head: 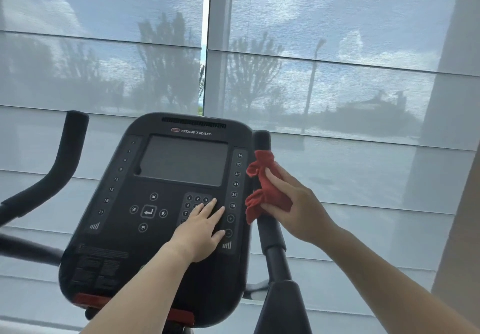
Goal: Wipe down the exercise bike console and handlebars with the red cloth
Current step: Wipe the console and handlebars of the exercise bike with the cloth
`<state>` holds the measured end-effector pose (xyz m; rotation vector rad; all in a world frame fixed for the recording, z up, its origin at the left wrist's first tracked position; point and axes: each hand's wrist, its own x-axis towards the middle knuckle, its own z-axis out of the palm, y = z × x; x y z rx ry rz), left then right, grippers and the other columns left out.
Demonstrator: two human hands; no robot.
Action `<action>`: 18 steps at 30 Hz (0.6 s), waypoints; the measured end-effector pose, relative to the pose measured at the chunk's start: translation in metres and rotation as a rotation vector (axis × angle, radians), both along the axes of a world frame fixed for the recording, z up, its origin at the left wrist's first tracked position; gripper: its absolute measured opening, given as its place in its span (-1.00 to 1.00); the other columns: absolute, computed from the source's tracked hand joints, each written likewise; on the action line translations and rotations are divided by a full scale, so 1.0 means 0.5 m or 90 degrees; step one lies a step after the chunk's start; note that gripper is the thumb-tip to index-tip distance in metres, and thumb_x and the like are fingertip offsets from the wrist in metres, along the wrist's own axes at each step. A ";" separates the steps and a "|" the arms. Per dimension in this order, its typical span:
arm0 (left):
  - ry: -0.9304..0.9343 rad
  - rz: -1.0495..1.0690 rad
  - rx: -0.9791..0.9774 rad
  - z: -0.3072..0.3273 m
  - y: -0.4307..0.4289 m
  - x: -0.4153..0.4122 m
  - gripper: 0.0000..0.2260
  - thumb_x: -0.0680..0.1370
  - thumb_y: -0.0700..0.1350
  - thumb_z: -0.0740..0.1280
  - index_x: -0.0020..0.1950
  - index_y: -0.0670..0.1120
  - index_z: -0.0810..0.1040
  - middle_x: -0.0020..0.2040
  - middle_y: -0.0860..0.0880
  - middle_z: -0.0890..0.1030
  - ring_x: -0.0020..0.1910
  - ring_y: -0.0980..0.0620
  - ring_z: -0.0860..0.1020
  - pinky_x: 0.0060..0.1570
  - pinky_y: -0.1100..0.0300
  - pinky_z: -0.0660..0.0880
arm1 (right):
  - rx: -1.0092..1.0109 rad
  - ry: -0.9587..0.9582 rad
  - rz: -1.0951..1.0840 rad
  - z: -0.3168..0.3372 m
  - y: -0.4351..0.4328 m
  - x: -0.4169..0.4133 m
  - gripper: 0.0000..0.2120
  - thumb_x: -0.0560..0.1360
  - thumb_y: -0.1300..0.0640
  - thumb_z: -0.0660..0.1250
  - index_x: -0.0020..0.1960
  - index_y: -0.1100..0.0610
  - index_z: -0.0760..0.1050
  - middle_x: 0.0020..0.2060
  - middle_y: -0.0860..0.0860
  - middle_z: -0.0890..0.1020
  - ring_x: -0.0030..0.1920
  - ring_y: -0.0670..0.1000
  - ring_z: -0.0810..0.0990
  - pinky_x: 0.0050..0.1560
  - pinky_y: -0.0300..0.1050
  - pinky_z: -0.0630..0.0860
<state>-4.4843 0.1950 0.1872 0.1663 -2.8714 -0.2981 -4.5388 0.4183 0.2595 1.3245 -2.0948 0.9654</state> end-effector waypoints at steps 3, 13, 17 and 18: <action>0.002 0.001 -0.005 -0.005 -0.003 -0.004 -0.46 0.62 0.12 0.07 0.55 0.11 -0.07 0.55 0.15 -0.18 0.53 0.04 -0.16 0.47 0.04 0.12 | 0.032 -0.033 0.002 -0.022 0.021 0.011 -0.42 0.43 0.11 0.42 0.41 0.06 0.34 0.46 -0.12 0.25 0.41 -0.18 0.29 0.40 -0.15 0.27; 0.151 -0.049 0.258 0.073 0.031 0.043 -0.53 0.62 0.02 0.16 0.51 0.01 0.19 0.54 0.06 0.12 0.52 0.11 0.05 0.48 0.16 -0.01 | 0.054 -0.137 0.011 -0.026 0.063 0.065 -0.47 0.33 0.14 0.47 0.29 0.02 0.48 0.14 -0.34 0.45 0.20 -0.23 0.45 0.26 -0.38 0.31; 0.214 -0.103 0.314 0.107 0.077 0.112 -0.58 0.61 0.01 0.19 0.47 0.07 0.27 0.47 0.15 0.23 0.44 0.26 0.15 0.35 0.37 0.05 | 0.035 -0.255 0.041 -0.020 0.085 0.067 -0.38 0.29 0.19 0.52 0.30 -0.04 0.44 0.19 -0.23 0.39 0.20 -0.18 0.44 0.13 -0.49 0.35; 0.223 -0.117 0.318 0.112 0.094 0.128 -0.60 0.60 0.01 0.20 0.45 0.10 0.29 0.44 0.18 0.25 0.40 0.29 0.18 0.34 0.38 0.07 | 0.008 -0.286 0.047 -0.018 0.089 0.069 -0.36 0.27 0.19 0.55 0.28 -0.06 0.44 0.21 -0.18 0.42 0.19 -0.14 0.48 0.10 -0.41 0.44</action>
